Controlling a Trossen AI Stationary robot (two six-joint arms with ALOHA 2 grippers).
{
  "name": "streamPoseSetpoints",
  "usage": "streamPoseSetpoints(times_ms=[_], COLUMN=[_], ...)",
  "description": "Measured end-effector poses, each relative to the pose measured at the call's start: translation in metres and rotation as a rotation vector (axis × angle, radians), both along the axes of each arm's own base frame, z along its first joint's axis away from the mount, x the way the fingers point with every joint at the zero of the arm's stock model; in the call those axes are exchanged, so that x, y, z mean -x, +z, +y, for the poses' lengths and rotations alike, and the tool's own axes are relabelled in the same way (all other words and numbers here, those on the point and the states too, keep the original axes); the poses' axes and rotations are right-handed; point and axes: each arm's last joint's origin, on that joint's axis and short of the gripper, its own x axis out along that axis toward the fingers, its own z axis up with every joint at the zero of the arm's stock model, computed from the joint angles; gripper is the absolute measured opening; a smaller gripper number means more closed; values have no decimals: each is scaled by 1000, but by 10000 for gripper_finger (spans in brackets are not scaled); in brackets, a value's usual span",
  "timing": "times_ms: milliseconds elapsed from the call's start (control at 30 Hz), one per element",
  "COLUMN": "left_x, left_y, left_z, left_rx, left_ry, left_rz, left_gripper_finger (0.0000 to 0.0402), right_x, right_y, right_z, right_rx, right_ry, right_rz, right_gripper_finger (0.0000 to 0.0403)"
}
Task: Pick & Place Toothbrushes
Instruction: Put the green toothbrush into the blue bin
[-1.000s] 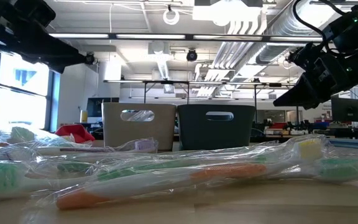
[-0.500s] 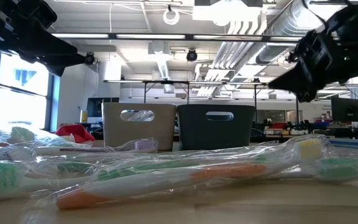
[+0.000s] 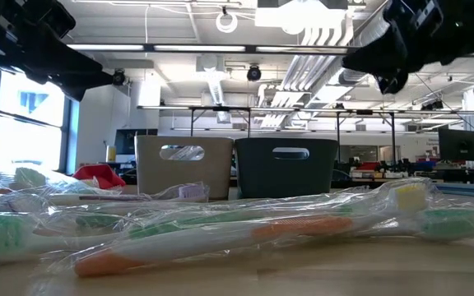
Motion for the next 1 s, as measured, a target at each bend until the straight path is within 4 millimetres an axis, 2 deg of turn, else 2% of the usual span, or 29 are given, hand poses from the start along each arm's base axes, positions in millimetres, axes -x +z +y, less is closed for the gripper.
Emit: streamPoseSetpoints(times_ms=[200, 567, 800, 1000], left_x=[1, 2, 2, 2], left_y=[-4, -9, -9, -9], left_z=[0, 0, 0, 1], left_rx=[-9, -18, -17, -54], left_ry=[0, 1, 1, 0], left_rz=[40, 98, 95, 96], left_gripper_finger=[159, 159, 159, 159], right_x=[-40, -115, -157, -183], right_y=[16, 26, 23, 6], right_z=[21, 58, 77, 87], right_rx=[51, 108, 67, 13], right_ry=[46, 114, 201, 248], right_rz=[114, 304, 341, 419], right_gripper_finger=[3, 3, 3, 3])
